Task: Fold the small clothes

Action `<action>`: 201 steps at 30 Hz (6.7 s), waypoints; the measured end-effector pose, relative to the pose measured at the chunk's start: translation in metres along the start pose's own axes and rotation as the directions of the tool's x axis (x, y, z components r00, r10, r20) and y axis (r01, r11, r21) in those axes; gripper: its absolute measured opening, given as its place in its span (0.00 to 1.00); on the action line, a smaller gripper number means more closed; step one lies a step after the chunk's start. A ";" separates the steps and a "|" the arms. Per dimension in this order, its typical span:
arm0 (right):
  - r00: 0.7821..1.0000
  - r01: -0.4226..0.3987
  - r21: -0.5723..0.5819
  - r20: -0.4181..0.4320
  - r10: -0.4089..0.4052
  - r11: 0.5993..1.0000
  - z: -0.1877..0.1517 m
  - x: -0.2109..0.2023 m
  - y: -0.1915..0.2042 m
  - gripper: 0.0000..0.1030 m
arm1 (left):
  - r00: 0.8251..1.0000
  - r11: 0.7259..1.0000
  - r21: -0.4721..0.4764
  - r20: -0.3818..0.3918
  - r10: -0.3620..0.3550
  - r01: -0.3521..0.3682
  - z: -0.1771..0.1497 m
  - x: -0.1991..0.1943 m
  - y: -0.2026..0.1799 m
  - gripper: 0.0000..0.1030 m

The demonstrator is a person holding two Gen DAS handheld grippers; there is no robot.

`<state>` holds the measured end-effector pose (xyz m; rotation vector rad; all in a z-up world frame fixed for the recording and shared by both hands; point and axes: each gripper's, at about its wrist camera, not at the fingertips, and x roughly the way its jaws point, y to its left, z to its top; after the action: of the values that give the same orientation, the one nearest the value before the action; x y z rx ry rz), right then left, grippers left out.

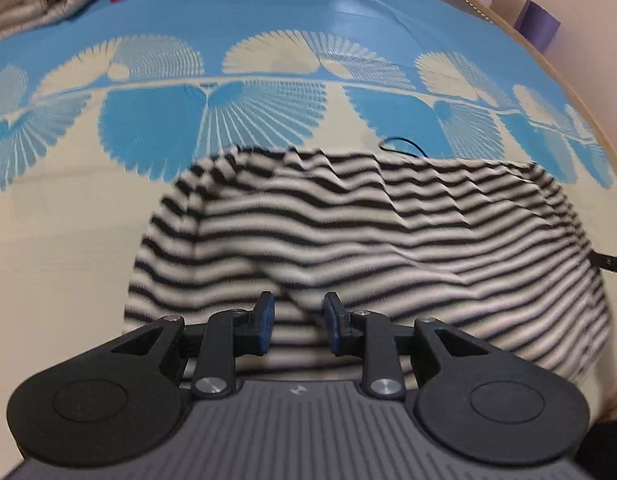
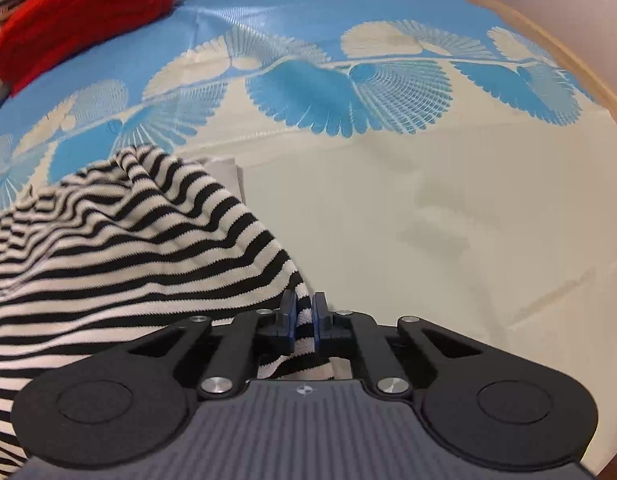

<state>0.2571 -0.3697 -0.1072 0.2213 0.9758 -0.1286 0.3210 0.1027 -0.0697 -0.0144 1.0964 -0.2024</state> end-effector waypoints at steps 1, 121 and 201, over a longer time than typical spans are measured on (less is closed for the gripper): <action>1.000 -0.007 0.009 0.019 0.007 1.000 -0.001 -0.006 -0.001 0.12 | 1.000 1.000 0.011 -0.012 -0.018 0.018 -0.005 -0.005 -0.001 0.29; 0.976 -0.212 0.135 0.089 0.201 0.968 -0.038 -0.105 -0.059 0.40 | 0.975 0.972 0.137 -0.140 -0.172 0.191 -0.028 -0.005 -0.188 0.72; 0.925 -0.327 -0.035 -0.215 0.313 0.944 -0.014 -0.022 0.130 0.58 | 0.976 0.979 -0.139 -0.135 -0.170 0.151 -0.023 -0.018 -0.003 0.71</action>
<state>0.2604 -0.2397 -0.0795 0.3321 1.1360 0.2338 0.2924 0.1052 -0.0646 -0.2064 1.2548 -0.2819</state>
